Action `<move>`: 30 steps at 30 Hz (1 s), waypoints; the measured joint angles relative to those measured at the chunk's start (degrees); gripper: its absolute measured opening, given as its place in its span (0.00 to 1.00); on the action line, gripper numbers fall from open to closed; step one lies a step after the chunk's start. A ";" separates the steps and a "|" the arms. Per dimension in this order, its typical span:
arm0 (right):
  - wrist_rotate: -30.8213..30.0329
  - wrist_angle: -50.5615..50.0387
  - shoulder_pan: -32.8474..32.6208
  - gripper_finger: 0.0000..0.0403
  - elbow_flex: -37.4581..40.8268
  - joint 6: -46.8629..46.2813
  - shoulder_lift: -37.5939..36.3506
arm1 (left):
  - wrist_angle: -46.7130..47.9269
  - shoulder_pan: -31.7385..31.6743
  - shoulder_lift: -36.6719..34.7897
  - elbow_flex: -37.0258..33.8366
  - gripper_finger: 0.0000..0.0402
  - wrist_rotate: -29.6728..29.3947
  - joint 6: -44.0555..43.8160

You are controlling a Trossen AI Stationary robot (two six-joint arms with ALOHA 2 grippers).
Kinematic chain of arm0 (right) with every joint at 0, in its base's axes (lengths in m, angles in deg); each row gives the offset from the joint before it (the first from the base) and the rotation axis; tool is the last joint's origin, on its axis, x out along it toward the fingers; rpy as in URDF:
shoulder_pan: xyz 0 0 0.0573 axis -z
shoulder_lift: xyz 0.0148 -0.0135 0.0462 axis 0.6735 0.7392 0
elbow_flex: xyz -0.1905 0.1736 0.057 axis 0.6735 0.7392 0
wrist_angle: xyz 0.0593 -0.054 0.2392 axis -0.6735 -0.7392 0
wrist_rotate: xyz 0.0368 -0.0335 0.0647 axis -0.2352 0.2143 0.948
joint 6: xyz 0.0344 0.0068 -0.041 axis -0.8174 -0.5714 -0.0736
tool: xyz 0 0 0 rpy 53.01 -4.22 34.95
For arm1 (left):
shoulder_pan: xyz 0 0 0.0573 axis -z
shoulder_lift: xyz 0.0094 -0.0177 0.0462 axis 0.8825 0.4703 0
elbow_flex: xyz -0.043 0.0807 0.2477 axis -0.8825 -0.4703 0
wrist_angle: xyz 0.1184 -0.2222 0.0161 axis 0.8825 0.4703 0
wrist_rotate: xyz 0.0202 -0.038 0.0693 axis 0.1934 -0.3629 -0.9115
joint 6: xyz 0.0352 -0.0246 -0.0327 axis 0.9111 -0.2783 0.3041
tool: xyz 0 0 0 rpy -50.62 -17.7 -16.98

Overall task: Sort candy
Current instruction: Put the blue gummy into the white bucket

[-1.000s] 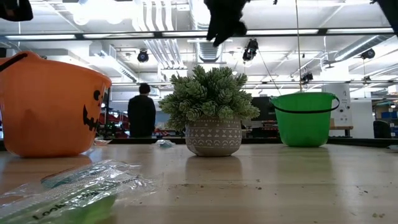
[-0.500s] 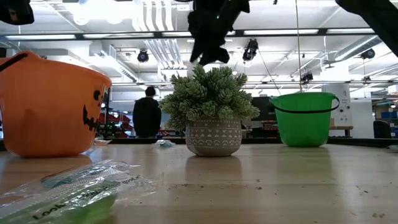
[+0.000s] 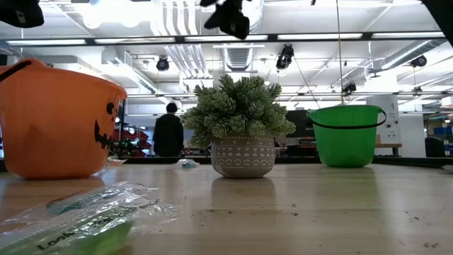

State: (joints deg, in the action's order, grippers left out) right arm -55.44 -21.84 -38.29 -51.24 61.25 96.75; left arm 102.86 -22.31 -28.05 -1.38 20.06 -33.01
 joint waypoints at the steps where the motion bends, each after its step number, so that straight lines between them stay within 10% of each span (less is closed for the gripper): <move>1: -1.19 0.01 -1.38 0.43 0.02 0.00 0.00 | 0.02 0.00 0.00 0.00 0.20 -0.41 0.00; 20: -9.20 16.39 -17.56 0.46 0.61 2.75 3.81 | -1.47 0.00 0.20 -0.02 0.20 -5.74 -2.92; 30: -9.20 17.44 -17.46 0.55 0.16 -19.83 11.60 | -1.57 0.00 0.48 -0.04 0.20 -5.71 -2.99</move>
State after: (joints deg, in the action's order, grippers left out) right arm -64.64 -4.41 -55.75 -51.08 41.42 108.34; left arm 101.28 -22.31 -27.57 -1.42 14.35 -36.01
